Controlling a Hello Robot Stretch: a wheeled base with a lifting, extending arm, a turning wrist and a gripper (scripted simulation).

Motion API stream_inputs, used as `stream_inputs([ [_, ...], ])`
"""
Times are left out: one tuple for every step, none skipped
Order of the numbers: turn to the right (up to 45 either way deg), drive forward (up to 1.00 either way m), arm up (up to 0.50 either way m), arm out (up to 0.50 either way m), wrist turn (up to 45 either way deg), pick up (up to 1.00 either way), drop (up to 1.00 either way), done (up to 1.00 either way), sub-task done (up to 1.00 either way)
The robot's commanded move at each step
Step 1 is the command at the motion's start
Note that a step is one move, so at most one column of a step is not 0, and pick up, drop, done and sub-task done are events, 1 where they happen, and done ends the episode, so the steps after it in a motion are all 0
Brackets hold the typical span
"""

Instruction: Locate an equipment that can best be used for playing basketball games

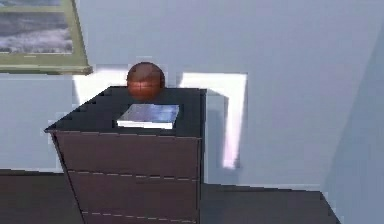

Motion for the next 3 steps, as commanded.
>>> stream_inputs([
  [45.0,0.0,0.0,0.0,0.0,0.0,0.0,0.0,0.0],
  [0.0,0.4,0.0,0.0,0.0,0.0,0.0,0.0,0.0],
  [-45.0,0.0,0.0,0.0,0.0,0.0,0.0,0.0,0.0],
])
